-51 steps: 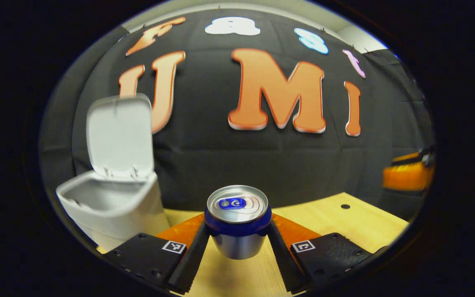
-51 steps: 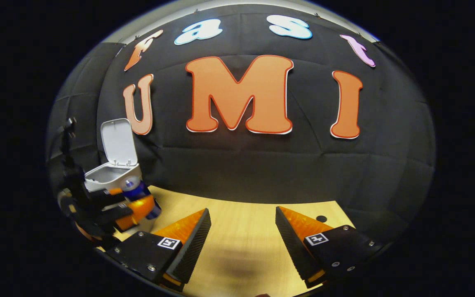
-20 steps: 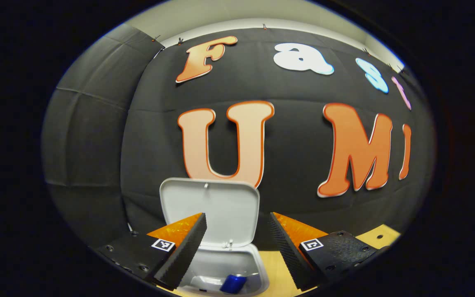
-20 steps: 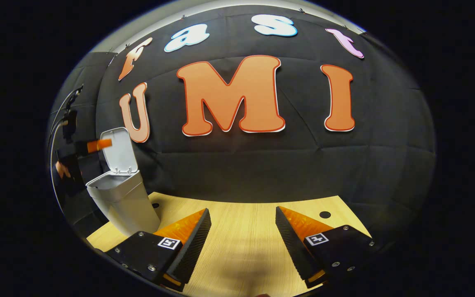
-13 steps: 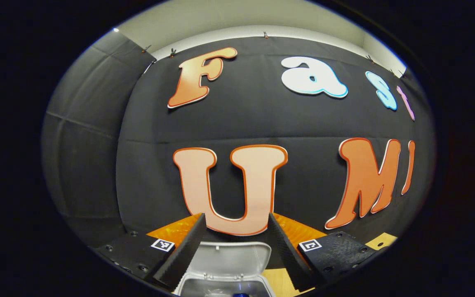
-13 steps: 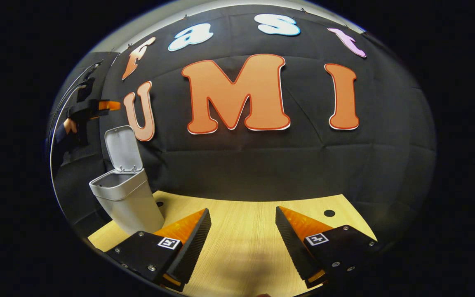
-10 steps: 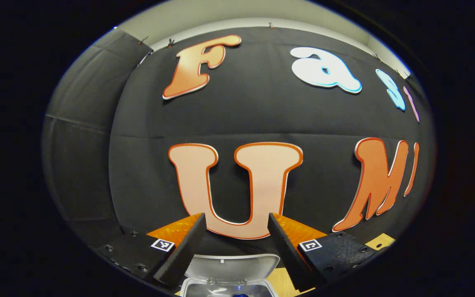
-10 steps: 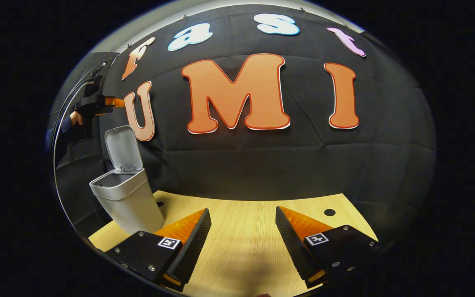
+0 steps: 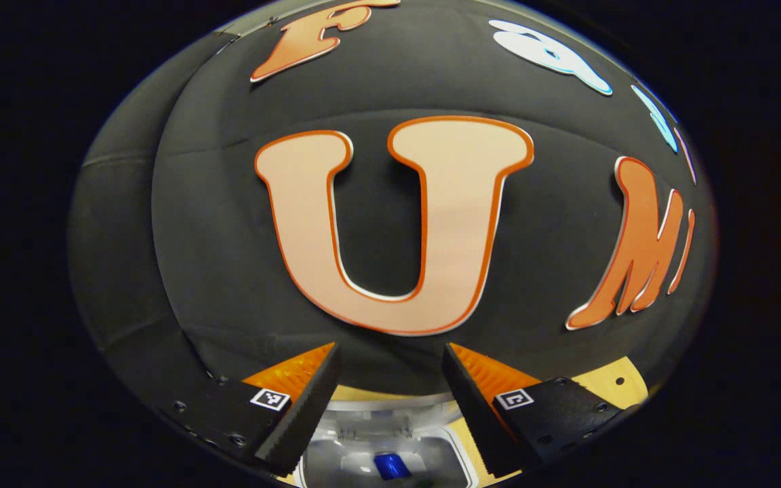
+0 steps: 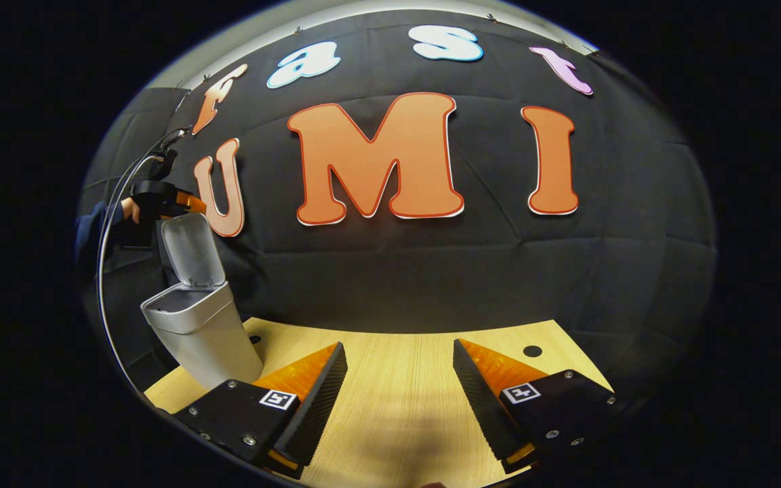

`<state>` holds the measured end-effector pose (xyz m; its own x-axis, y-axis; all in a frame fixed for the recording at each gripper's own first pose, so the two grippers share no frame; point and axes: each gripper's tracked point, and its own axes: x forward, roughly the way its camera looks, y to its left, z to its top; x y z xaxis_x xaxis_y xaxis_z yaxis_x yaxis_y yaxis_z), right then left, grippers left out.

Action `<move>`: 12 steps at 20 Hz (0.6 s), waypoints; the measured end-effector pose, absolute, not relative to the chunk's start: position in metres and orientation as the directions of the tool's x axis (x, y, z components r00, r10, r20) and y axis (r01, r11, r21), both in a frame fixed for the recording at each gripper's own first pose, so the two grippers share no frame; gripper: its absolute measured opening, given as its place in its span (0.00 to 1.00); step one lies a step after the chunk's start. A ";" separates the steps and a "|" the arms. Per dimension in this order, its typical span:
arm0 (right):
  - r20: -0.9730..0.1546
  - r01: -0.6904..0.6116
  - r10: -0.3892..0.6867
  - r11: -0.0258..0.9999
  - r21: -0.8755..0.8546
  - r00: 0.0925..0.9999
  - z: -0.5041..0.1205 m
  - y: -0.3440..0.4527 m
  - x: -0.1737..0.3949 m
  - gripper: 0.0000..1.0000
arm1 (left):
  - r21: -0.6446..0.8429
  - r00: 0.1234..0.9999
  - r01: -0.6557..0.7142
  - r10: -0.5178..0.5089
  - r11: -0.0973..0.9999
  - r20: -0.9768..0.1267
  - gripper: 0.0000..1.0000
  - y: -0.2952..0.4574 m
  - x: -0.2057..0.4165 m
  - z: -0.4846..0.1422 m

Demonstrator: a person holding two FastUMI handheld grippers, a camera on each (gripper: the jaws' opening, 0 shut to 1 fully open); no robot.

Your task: Press the lid of the desktop garbage bin to open it, pick up the crumpled paper on the desktop and throw it into the bin, then pick up the pop can on the desktop and drop it into the bin, and finally close the garbage bin lid.

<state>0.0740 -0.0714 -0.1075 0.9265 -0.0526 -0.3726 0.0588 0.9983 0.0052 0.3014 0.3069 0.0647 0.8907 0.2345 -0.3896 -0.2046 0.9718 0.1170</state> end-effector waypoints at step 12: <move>-0.390 0.004 0.006 1.000 0.024 0.921 -0.116 -0.052 0.079 0.94 | -0.023 0.656 -0.226 0.134 0.974 -0.743 0.98 0.262 0.125 -0.073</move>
